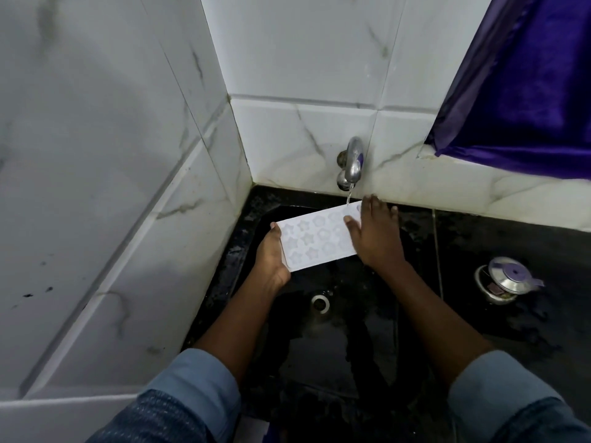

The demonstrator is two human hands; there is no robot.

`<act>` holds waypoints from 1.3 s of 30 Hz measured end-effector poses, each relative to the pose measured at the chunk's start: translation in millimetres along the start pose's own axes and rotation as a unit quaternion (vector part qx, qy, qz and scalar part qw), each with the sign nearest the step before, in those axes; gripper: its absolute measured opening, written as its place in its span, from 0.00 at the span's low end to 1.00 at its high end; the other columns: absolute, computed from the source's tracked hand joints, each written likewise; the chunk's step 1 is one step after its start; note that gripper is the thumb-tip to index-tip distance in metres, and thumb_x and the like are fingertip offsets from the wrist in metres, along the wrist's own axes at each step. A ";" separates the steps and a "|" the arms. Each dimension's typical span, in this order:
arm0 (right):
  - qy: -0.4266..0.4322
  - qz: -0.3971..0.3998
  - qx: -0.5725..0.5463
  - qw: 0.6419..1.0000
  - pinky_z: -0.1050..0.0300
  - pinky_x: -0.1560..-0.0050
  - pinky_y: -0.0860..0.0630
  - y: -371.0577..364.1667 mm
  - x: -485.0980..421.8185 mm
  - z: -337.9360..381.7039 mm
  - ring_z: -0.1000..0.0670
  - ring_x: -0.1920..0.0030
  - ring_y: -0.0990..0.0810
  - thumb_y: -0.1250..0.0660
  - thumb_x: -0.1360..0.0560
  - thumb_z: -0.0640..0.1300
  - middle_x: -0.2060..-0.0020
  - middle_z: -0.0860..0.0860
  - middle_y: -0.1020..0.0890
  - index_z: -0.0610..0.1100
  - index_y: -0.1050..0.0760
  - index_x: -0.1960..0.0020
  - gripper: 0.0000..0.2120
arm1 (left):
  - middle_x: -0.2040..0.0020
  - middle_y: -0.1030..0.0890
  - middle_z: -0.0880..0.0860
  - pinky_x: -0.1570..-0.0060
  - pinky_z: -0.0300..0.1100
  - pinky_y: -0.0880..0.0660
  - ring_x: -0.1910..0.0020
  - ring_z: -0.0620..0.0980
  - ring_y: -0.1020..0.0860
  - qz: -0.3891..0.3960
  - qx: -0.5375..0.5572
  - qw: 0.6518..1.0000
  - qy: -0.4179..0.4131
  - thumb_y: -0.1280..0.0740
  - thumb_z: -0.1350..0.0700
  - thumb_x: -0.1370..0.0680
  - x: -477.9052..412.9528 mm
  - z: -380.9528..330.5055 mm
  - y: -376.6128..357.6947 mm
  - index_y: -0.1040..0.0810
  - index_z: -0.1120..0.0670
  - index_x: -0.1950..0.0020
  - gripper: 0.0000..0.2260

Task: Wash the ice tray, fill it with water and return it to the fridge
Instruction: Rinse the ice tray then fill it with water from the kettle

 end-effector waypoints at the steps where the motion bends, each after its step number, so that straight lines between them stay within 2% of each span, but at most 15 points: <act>1: -0.001 0.017 0.015 1.000 0.38 0.19 0.56 -6.2 9.5 6.9 0.35 0.19 0.42 0.58 0.18 0.66 0.19 0.36 0.39 0.36 0.43 0.18 0.41 | 0.34 0.18 0.64 0.37 0.62 0.22 0.36 0.65 0.19 0.009 0.015 1.000 0.007 0.48 0.36 0.14 1.5 3.7 -3.4 0.21 0.60 0.30 0.32; 5: 0.079 0.099 -0.006 0.992 0.42 0.18 0.64 -26.3 38.9 60.3 0.38 0.16 0.58 0.69 0.23 0.74 0.16 0.37 0.54 0.37 0.55 0.16 0.51 | 0.35 0.17 0.65 0.37 0.59 0.23 0.36 0.64 0.19 0.043 0.042 0.998 0.021 0.48 0.35 0.14 10.4 13.8 -21.5 0.23 0.62 0.28 0.33; 8: 0.194 0.139 0.013 0.971 0.44 0.17 0.63 -36.0 62.0 93.2 0.42 0.16 0.62 0.67 0.22 0.74 0.16 0.41 0.57 0.40 0.58 0.15 0.49 | 0.49 0.12 0.60 0.42 0.54 0.22 0.50 0.58 0.13 0.040 0.018 0.999 0.009 0.51 0.39 0.12 13.3 14.5 -20.8 0.20 0.62 0.36 0.30; 10: 0.241 0.148 0.014 0.959 0.44 0.17 0.62 -30.5 64.9 88.5 0.46 0.16 0.63 0.67 0.23 0.75 0.15 0.45 0.58 0.43 0.59 0.15 0.48 | 0.47 0.13 0.61 0.39 0.57 0.24 0.45 0.60 0.15 0.042 0.026 0.999 0.017 0.50 0.38 0.13 16.5 14.9 -15.0 0.22 0.62 0.31 0.31; 12: 0.218 0.138 0.017 0.966 0.44 0.18 0.64 -23.2 49.8 67.9 0.45 0.16 0.62 0.71 0.25 0.76 0.16 0.45 0.58 0.44 0.60 0.15 0.50 | 0.39 0.15 0.64 0.39 0.60 0.24 0.41 0.64 0.16 0.065 0.057 0.996 0.015 0.48 0.36 0.14 20.0 11.8 -11.6 0.23 0.62 0.28 0.32; 16: 0.073 0.122 -0.003 0.990 0.44 0.18 0.63 -10.9 18.7 43.8 0.41 0.16 0.59 0.75 0.30 0.79 0.16 0.39 0.56 0.38 0.59 0.15 0.58 | 0.32 0.20 0.67 0.36 0.63 0.24 0.36 0.66 0.19 0.058 0.078 0.995 0.007 0.47 0.36 0.14 18.3 9.9 -9.4 0.25 0.63 0.26 0.33; 18: 0.111 0.144 -0.014 0.983 0.44 0.18 0.63 -16.2 26.8 73.1 0.40 0.16 0.60 0.72 0.28 0.79 0.16 0.38 0.57 0.37 0.59 0.16 0.57 | 0.36 0.17 0.66 0.36 0.60 0.24 0.39 0.64 0.17 0.066 0.070 0.995 0.000 0.48 0.37 0.14 23.2 6.8 -16.9 0.24 0.63 0.28 0.33; 21: 0.263 0.162 -0.001 0.951 0.45 0.17 0.61 -25.7 63.5 125.1 0.43 0.16 0.60 0.65 0.21 0.73 0.16 0.40 0.55 0.39 0.57 0.15 0.48 | 0.48 0.12 0.61 0.42 0.54 0.22 0.52 0.57 0.12 0.060 0.068 0.996 0.000 0.48 0.39 0.13 23.0 6.8 -20.1 0.21 0.61 0.35 0.28; 23: 0.298 0.176 -0.001 0.938 0.48 0.17 0.63 -25.6 69.1 128.0 0.46 0.16 0.61 0.63 0.20 0.73 0.15 0.43 0.55 0.41 0.57 0.15 0.46 | 0.45 0.13 0.61 0.38 0.55 0.22 0.49 0.58 0.13 0.054 0.076 0.996 0.002 0.47 0.39 0.13 25.7 6.2 -16.8 0.21 0.61 0.35 0.28; 26: 0.224 0.166 0.007 0.960 0.48 0.18 0.63 -16.0 40.1 93.1 0.45 0.16 0.60 0.69 0.26 0.77 0.16 0.43 0.57 0.41 0.60 0.15 0.52 | 0.31 0.21 0.64 0.41 0.56 0.19 0.38 0.64 0.19 0.129 0.098 0.987 0.010 0.46 0.38 0.16 25.8 4.7 -19.1 0.27 0.63 0.25 0.32; 29: 0.130 0.166 -0.008 0.978 0.48 0.19 0.64 -6.7 25.2 67.6 0.44 0.16 0.60 0.68 0.27 0.77 0.16 0.42 0.59 0.40 0.61 0.15 0.54 | 0.36 0.17 0.67 0.44 0.61 0.19 0.42 0.65 0.16 0.097 0.102 0.990 0.017 0.45 0.39 0.15 26.4 5.0 -17.1 0.23 0.65 0.30 0.31; 33: 0.282 0.184 0.004 0.942 0.47 0.17 0.61 -15.0 68.5 121.1 0.45 0.16 0.61 0.57 0.19 0.71 0.16 0.43 0.57 0.40 0.58 0.15 0.45 | 0.50 0.13 0.62 0.48 0.56 0.22 0.59 0.57 0.12 0.054 0.045 0.998 0.008 0.48 0.41 0.13 28.0 7.0 -21.4 0.18 0.63 0.45 0.28; 35: 0.310 0.176 0.017 0.934 0.47 0.17 0.60 -16.5 69.2 122.8 0.47 0.16 0.60 0.56 0.17 0.70 0.16 0.44 0.56 0.41 0.57 0.15 0.43 | 0.43 0.14 0.61 0.45 0.57 0.24 0.56 0.57 0.12 0.049 0.063 0.997 0.014 0.49 0.41 0.12 25.4 8.1 -18.1 0.20 0.61 0.39 0.28; 37: 0.252 0.164 0.012 0.954 0.46 0.17 0.60 -10.1 48.8 105.1 0.47 0.16 0.60 0.66 0.23 0.76 0.16 0.43 0.56 0.41 0.58 0.15 0.50 | 0.39 0.15 0.65 0.44 0.59 0.22 0.47 0.61 0.13 0.050 0.089 0.995 -0.003 0.47 0.41 0.13 21.2 1.9 -10.4 0.24 0.64 0.29 0.29; 39: 0.173 0.157 -0.018 0.972 0.46 0.17 0.60 -3.3 34.1 90.7 0.45 0.16 0.59 0.69 0.27 0.79 0.16 0.42 0.57 0.40 0.59 0.15 0.55 | 0.35 0.18 0.66 0.45 0.57 0.18 0.42 0.63 0.15 0.082 0.081 0.993 -0.003 0.45 0.41 0.14 23.8 -2.3 -13.1 0.24 0.64 0.28 0.30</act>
Point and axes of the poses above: each hand's wrist, its own x-axis away from the middle knuckle, its own y-axis out of the back of the hand, z = x × y, the point moved 8 cm from there along -x, towards the middle knuckle
